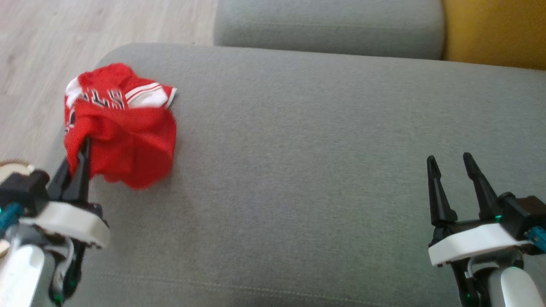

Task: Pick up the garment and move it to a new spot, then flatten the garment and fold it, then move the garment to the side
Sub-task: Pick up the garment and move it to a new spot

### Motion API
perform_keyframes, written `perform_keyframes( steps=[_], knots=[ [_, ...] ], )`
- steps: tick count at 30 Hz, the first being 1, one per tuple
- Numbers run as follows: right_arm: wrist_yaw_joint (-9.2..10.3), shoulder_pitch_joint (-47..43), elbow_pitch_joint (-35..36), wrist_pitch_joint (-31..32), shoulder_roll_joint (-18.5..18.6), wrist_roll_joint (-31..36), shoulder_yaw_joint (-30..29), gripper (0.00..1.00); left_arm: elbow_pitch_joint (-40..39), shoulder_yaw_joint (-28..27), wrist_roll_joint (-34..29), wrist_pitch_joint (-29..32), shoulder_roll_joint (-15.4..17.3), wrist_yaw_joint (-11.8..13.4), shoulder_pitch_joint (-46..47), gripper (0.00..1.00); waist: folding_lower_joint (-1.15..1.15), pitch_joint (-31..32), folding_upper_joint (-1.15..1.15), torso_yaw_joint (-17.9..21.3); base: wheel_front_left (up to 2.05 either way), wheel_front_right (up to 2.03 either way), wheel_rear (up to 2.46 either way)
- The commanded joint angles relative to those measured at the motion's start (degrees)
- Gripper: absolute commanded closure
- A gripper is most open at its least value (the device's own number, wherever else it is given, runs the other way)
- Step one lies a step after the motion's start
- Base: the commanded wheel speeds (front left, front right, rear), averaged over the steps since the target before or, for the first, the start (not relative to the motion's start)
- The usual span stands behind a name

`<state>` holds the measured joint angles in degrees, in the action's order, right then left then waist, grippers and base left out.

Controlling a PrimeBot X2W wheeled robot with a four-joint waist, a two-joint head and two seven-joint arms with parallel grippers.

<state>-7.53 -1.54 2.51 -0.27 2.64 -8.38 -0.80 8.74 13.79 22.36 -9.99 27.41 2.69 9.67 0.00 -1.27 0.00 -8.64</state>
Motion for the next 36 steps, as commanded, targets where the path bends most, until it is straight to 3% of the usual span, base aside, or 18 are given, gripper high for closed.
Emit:
perform_keyframes(
  steps=[1, 6, 12, 19, 27, 36],
  knots=[
    [0.04, 1.23, 1.88, -0.58, 0.24, -0.44, 1.43, 0.00, -3.80, -3.22, 0.43, 0.38, 2.66, 0.83, 2.23, 1.00, 0.00, 1.03, 0.00, 1.29, 0.00, 0.00, 0.00],
    [0.04, 1.02, 2.34, -0.07, 0.24, -0.57, 1.82, 0.00, -12.79, -0.67, -0.34, 4.28, 1.81, 2.74, -2.07, 1.00, 0.00, 1.18, 0.00, 4.89, 0.00, 0.00, 0.00],
    [0.04, 2.07, 2.81, 0.14, 0.24, -0.63, 1.94, 0.00, -13.62, 5.47, -0.51, 5.85, -2.22, 0.27, 0.98, 1.00, 0.00, -0.90, 0.00, 10.47, 0.00, 0.00, 0.00],
    [0.04, 4.32, 3.31, -0.52, 0.24, -1.15, 2.45, 0.00, -7.51, 12.40, -1.78, 4.76, -8.50, -4.26, 10.73, 1.00, 0.00, -6.15, 0.00, 18.34, 0.00, 0.00, 0.00],
    [0.04, 6.44, 2.50, -2.78, 0.24, -2.77, 3.54, 0.00, -0.73, 19.91, -4.23, 4.11, -15.55, -7.76, 21.62, 1.00, 0.00, -12.11, 0.00, 26.26, 0.00, 0.00, 0.00],
    [0.04, 7.96, 0.86, -5.52, 0.24, -4.79, 4.70, 0.00, 10.83, 26.05, -3.67, 6.83, -18.29, -9.55, 26.80, 1.00, 0.00, -16.76, 0.00, 29.73, 0.00, 0.00, 0.00]
  ],
)
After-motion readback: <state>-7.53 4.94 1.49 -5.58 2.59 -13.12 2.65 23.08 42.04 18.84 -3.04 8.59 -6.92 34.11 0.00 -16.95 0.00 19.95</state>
